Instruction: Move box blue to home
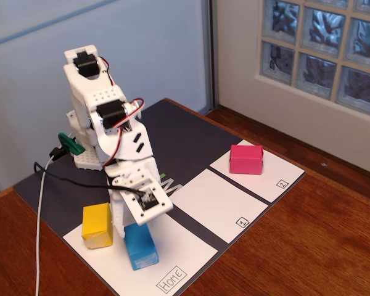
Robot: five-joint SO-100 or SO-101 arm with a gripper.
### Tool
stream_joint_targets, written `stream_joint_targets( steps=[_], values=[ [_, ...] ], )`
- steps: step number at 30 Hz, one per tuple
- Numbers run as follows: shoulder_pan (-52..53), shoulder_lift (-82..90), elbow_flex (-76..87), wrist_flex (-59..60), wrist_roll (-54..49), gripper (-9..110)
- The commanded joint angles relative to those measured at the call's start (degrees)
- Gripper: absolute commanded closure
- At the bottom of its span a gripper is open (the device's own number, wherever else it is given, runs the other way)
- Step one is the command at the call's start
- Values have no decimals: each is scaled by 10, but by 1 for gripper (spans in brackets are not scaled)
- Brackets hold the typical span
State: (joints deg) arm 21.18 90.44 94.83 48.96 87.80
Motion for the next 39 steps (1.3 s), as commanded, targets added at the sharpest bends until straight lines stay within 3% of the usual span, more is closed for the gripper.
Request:
stream_joint_targets(
  steps=[1, 10, 23, 30, 39],
  values=[
    [-9, 69, 21, -14, -18, 86],
    [-47, 208, 189, -86, -53, 102],
    [-149, 405, 378, -76, -38, 102],
    [-209, 494, 409, 11, -34, 102],
    [-239, 635, 548, 18, -56, 102]
  ],
)
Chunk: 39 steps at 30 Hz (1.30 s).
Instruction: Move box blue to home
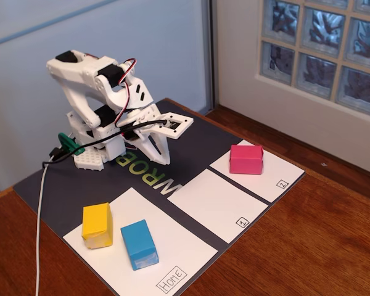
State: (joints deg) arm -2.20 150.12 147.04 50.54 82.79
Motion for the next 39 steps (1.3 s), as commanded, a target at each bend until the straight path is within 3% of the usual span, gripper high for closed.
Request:
stream_joint_targets(
  steps=[1, 11, 23, 39],
  values=[
    [-5, 54, 41, 2, -10, 102],
    [3, 181, 184, 6, -16, 102],
    [7, 242, 270, 7, 54, 102],
    [9, 313, 271, 145, 69, 102]
  ],
)
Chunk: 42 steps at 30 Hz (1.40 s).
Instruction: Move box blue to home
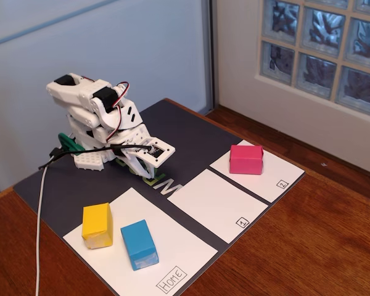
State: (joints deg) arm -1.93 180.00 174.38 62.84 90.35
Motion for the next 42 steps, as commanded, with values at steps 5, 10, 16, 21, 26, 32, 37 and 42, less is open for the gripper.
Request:
stream_joint_targets(
  steps=[5, 10, 16, 21, 26, 32, 37, 42],
  values=[
    [17, 45, -3, 72, -33, 102],
    [29, 76, -3, 124, -63, 102],
    [37, 100, -3, 152, -98, 102],
    [42, 113, -3, 185, -109, 102],
    [42, 113, -3, 198, -104, 102],
    [42, 113, -3, 198, -105, 102],
    [46, 113, -3, 198, -103, 102],
    [45, 113, -3, 198, -103, 102]
  ],
)
